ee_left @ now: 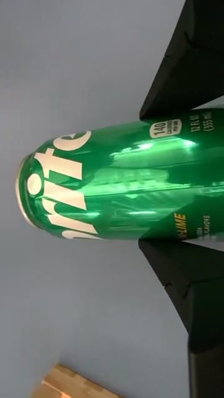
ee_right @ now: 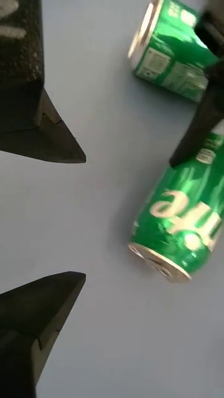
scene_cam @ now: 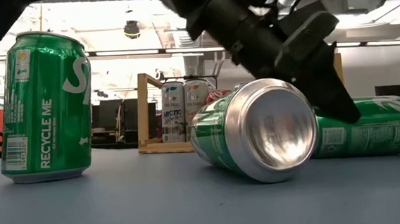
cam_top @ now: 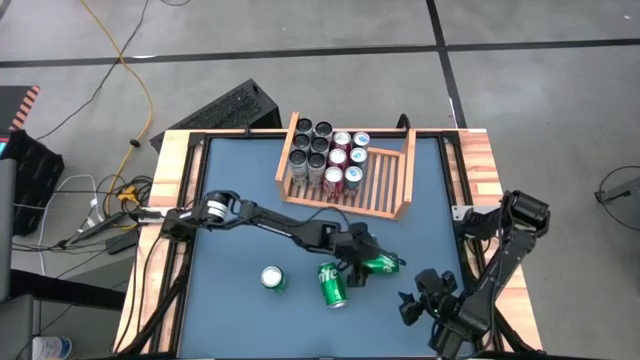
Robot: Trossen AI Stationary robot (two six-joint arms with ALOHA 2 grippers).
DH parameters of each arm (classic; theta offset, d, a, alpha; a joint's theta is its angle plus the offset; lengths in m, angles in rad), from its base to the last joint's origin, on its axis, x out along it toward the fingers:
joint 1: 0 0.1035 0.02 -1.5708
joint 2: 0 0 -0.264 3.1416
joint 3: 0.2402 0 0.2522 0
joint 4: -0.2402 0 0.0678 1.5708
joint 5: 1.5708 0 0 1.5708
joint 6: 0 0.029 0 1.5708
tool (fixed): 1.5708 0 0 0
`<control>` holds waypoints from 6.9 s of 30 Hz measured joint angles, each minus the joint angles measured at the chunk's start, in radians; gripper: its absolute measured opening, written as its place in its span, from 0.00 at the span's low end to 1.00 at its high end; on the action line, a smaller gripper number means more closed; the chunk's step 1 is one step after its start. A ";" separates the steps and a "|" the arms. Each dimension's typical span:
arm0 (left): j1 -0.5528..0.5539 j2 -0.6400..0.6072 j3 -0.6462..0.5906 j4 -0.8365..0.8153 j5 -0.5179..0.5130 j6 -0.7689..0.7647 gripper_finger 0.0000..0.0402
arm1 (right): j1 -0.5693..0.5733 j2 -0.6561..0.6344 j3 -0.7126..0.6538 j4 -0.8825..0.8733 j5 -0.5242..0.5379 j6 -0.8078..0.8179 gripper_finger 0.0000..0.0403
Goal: Place canned beverage on shelf
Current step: Put the green soda can on the shelf
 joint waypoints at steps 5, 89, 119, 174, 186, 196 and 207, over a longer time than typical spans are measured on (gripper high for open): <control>0.008 -0.130 -0.308 0.362 0.001 -0.056 0.71 | 0.031 0.000 0.000 0.002 0.009 0.000 0.71; -0.012 -0.452 -1.078 1.624 0.149 0.006 0.71 | -0.589 -0.101 0.551 0.051 -0.291 -1.049 0.93; -0.050 -0.455 -1.074 1.625 -0.081 0.108 0.71 | -0.486 -0.119 0.549 0.017 0.030 -0.851 0.93; -0.258 -0.454 -0.999 1.564 -0.881 0.696 0.71 | -0.712 -0.113 0.541 0.099 -0.149 -1.100 0.93; -0.258 -0.454 -0.999 1.568 -0.951 0.762 0.71 | -0.755 -0.114 0.542 0.134 -0.135 -1.124 0.93; -0.272 -0.454 -0.999 1.642 -0.978 0.864 0.71 | -0.792 -0.114 0.542 0.142 -0.167 -1.136 0.93; -0.272 -0.454 -0.999 1.672 -1.000 0.879 0.71 | -0.805 -0.054 0.542 0.202 -0.210 -1.191 0.93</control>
